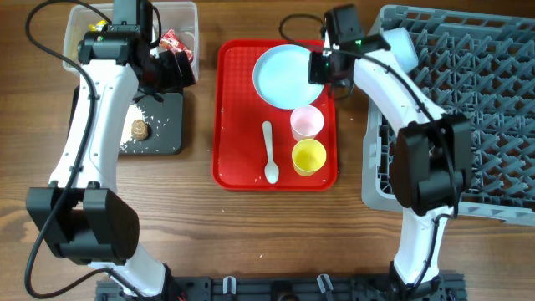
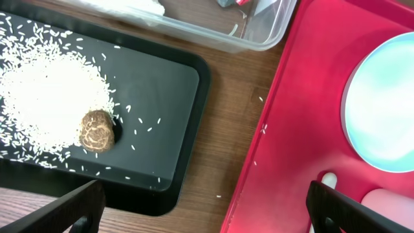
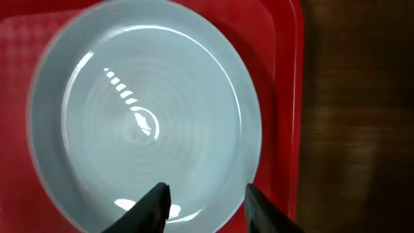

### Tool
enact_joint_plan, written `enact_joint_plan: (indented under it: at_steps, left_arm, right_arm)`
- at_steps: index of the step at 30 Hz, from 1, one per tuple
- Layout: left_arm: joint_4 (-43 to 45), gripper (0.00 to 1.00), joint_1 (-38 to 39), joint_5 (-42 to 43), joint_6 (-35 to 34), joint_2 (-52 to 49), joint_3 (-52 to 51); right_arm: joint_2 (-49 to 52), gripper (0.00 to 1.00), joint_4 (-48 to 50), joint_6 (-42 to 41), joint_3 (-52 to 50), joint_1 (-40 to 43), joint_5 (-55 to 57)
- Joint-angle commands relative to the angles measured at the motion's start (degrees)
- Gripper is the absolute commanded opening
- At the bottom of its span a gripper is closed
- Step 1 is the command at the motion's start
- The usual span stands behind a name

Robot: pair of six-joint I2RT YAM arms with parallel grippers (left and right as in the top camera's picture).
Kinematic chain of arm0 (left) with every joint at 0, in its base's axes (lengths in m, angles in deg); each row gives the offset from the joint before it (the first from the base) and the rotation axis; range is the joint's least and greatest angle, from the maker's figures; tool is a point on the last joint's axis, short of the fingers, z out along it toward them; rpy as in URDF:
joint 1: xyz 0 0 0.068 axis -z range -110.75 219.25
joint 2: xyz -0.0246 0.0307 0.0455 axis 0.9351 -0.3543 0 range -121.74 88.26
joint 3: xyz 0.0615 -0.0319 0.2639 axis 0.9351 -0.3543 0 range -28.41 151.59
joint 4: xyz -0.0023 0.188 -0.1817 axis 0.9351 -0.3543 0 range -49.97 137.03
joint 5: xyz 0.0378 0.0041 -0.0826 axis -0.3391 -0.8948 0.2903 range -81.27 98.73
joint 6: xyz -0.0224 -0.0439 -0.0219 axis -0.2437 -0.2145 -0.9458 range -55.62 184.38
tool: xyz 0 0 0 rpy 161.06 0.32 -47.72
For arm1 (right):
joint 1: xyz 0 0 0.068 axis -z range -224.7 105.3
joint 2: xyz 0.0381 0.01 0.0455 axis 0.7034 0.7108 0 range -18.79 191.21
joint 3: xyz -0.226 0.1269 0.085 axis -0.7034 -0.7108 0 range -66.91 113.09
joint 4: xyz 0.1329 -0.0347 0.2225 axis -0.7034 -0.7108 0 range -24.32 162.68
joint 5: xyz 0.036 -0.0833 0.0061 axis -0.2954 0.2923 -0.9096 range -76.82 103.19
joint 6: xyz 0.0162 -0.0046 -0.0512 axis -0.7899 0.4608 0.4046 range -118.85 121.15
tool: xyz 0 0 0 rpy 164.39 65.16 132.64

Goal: Sort waste into correct bins and load items into the dishwasher rack
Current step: 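Move the right gripper to the light-blue plate and grasp its rim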

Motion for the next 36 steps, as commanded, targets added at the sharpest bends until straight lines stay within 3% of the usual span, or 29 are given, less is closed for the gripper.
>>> enact_joint_plan:
  at_steps: [1, 7, 18, 24, 30, 36]
  left_arm:
    - [0.0, 1.0, -0.1, -0.8, 0.1, -0.3, -0.2]
    - [0.0, 1.0, -0.1, -0.8, 0.1, -0.3, -0.2]
    - [0.0, 1.0, -0.1, -0.8, 0.1, -0.3, -0.2]
    - [0.0, 1.0, -0.1, -0.8, 0.1, -0.3, -0.2]
    - [0.0, 1.0, -0.1, -0.8, 0.1, -0.3, -0.2]
    - [0.0, 1.0, -0.1, -0.8, 0.1, -0.3, -0.2]
  right_arm:
    - [1.2, 0.38, 2.5, -2.3, -3.1, -0.2, 2.2]
    - [2.0, 0.29, 7.8, -6.5, -6.6, -0.3, 4.1]
    - [4.6, 0.27, 7.9, -10.7, -6.6, -0.3, 3.4]
    - [5.7, 0.04, 8.7, -12.9, -6.6, -0.3, 1.4]
    - [5.7, 0.04, 9.5, -12.1, -4.9, -0.3, 2.0]
    - [1.7, 0.04, 9.2, -5.8, -0.6, -0.3, 2.7]
